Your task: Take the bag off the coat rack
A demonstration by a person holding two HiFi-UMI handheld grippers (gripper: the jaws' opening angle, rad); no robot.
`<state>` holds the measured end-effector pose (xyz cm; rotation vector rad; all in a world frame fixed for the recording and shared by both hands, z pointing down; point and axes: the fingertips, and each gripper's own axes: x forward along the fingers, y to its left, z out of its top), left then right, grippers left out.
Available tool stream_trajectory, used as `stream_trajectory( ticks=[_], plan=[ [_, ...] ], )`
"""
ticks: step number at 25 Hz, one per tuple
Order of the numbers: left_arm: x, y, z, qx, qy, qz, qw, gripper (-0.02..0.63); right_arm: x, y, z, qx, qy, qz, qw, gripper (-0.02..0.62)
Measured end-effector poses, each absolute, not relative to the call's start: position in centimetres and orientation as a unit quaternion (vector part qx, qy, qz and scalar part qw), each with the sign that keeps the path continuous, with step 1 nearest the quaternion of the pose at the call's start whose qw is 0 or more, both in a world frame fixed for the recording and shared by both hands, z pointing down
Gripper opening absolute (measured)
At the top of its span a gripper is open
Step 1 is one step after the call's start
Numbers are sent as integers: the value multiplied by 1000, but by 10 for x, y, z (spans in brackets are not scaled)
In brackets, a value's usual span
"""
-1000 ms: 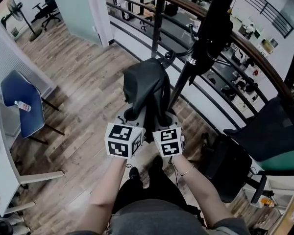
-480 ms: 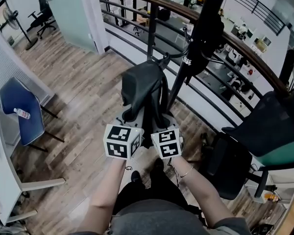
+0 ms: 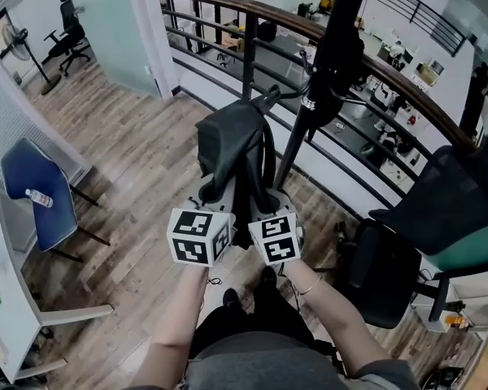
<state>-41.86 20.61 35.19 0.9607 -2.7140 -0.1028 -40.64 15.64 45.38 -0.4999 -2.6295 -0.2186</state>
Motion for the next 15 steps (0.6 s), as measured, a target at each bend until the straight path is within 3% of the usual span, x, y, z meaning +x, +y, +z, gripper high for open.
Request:
stream_trajectory(
  ticks=[15],
  plan=[
    [-376, 243, 342, 345, -930, -35, 119, 26, -363, 194, 445, -175, -957, -81, 218, 54]
  ],
)
